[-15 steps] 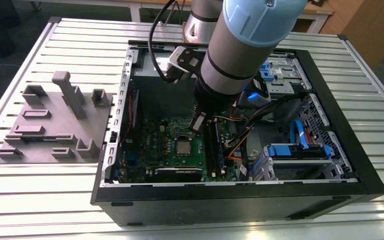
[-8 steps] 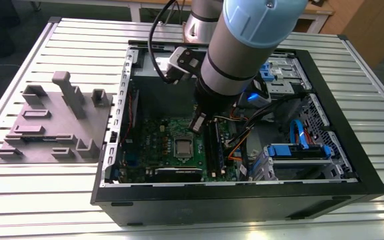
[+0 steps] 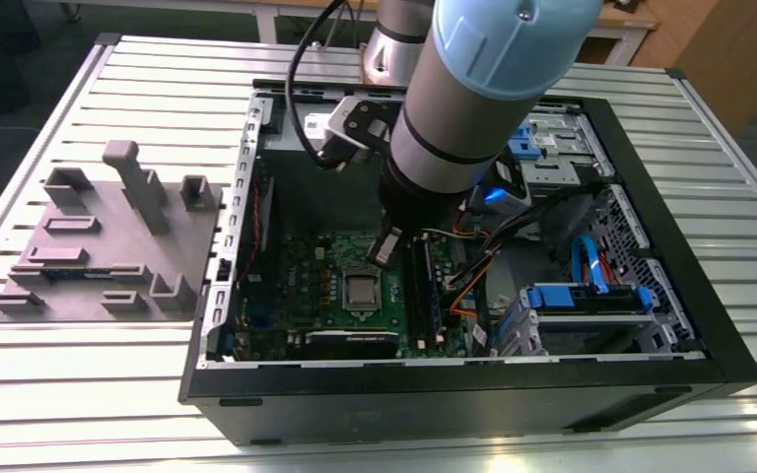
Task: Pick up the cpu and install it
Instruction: 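Close the cpu cover, then install the first cpu locking lever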
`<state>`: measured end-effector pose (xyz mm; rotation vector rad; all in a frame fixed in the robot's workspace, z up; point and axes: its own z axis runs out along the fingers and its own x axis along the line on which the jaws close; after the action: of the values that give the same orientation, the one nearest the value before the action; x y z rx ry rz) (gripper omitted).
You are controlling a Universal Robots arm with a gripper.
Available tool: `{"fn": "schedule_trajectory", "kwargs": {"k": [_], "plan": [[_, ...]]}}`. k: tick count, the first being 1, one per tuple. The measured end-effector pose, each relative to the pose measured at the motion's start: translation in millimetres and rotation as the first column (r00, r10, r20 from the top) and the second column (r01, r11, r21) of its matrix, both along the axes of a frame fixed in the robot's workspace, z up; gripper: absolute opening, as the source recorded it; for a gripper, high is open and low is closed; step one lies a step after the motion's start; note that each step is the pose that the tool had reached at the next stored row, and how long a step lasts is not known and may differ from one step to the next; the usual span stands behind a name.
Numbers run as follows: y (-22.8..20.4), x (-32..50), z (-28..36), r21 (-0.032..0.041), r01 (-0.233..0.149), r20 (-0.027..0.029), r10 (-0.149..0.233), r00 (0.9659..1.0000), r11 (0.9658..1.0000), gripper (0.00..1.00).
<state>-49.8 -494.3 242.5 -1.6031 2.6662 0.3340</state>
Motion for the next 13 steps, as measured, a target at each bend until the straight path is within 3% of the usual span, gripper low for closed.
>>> {"fn": "schedule_trajectory", "kwargs": {"k": [3, 13], "plan": [[-3.3, -7.1, -0.2, -0.0001, -0.002, 0.0, 0.002, 1.0, 1.0, 0.1], [-4.2, -8.8, -0.2, -0.0002, -0.003, 0.0, 0.003, 1.0, 1.0, 0.1]]}}
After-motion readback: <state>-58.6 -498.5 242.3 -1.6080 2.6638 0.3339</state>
